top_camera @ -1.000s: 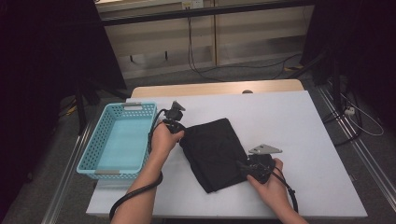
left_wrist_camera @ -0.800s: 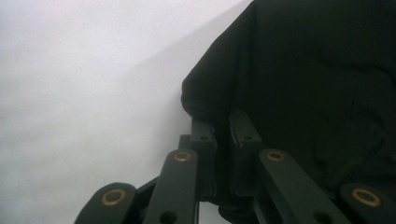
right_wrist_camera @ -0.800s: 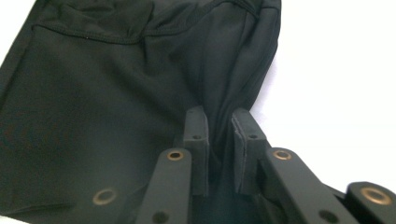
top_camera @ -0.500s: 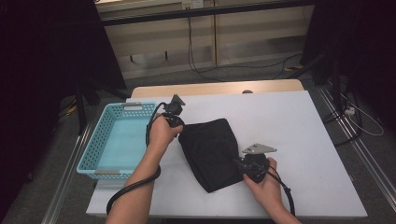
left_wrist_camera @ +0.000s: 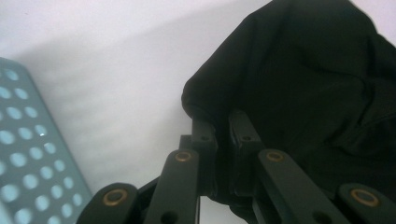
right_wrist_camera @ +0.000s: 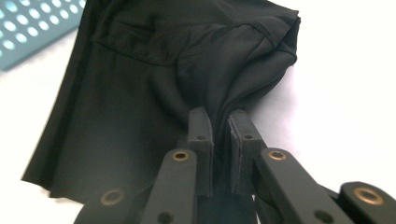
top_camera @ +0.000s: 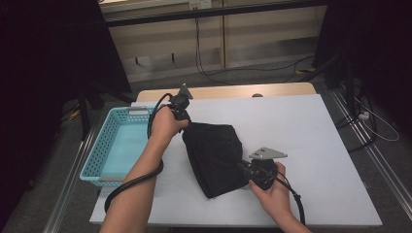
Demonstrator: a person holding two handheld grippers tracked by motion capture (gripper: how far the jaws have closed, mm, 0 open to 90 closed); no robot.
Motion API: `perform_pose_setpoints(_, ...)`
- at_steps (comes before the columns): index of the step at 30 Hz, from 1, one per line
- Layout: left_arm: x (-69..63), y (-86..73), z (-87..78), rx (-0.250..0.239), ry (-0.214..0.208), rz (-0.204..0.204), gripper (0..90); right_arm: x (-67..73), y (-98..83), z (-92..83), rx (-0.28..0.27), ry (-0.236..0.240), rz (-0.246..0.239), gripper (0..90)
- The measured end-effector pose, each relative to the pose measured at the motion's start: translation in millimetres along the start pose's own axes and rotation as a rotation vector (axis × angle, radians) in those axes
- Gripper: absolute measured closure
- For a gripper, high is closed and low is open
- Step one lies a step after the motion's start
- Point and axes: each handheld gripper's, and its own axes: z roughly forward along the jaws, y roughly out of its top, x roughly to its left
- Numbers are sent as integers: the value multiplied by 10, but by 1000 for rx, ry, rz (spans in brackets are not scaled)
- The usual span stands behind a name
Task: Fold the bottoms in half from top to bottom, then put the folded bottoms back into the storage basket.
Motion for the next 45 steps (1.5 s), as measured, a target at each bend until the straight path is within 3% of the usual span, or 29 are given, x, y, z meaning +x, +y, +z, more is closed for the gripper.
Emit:
perform_pose_setpoints(19,140,107,-473,84,71,-1,832,235,183,27,-66,52,-35,813)
perform_pose_setpoints(30,265,88,-672,99,77,-14,833,348,285,61,-102,70,-56,813)
perform_pose_setpoints(45,394,20,-991,81,81,-22,833,627,464,79,-146,109,-85,813)
